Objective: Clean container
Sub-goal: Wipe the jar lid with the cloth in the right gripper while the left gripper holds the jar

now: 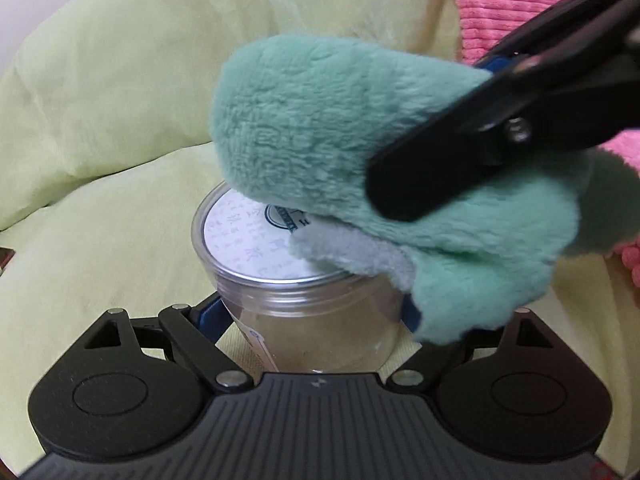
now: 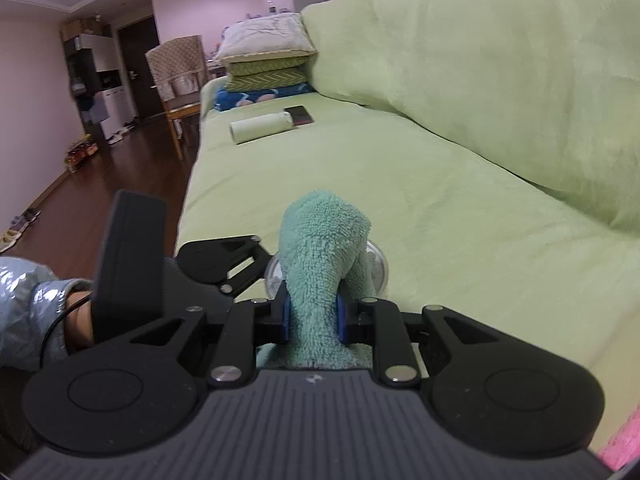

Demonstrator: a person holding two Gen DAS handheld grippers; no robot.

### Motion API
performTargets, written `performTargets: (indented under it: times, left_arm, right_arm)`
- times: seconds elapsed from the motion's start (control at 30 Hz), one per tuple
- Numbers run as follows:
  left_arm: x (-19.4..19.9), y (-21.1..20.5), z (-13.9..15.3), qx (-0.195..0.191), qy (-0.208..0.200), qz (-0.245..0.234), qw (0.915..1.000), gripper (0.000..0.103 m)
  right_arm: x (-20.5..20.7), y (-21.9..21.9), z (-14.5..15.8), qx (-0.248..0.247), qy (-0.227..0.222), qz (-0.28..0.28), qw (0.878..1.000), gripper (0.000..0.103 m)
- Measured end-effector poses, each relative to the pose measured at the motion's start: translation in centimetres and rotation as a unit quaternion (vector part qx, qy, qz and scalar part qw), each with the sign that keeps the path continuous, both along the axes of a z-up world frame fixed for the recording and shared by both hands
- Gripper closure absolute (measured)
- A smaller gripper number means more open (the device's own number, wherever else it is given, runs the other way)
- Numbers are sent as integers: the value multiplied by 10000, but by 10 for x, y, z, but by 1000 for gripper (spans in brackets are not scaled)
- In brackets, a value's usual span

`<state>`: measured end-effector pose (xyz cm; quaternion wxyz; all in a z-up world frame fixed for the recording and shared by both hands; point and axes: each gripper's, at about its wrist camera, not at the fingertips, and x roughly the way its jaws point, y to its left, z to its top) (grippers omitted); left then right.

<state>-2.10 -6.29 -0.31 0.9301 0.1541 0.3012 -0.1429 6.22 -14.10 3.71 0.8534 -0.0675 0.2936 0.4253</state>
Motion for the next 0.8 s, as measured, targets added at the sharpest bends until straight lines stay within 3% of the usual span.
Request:
performTargets:
  times: [0.4,0.53,0.7,0.8]
  left_arm:
    - [4,-17,-14,114,-86,-16,9999,16]
    - [-24,-13,-5,57,-93,-1,9999,16]
    - [-31,-12,-2,166,-172,-59,9997,16]
    - [-33,-11,-1,164,-148,-82,9997,16]
  right_arm:
    - [33,7,-13,418,-120,-729,9964,85]
    - [40,11,-17,644,-120,-990,9929,85]
    - [40,4,-12,760,-147,-1424,9868,85]
    - [32,-17,0,996,140,-1061,9892,85]
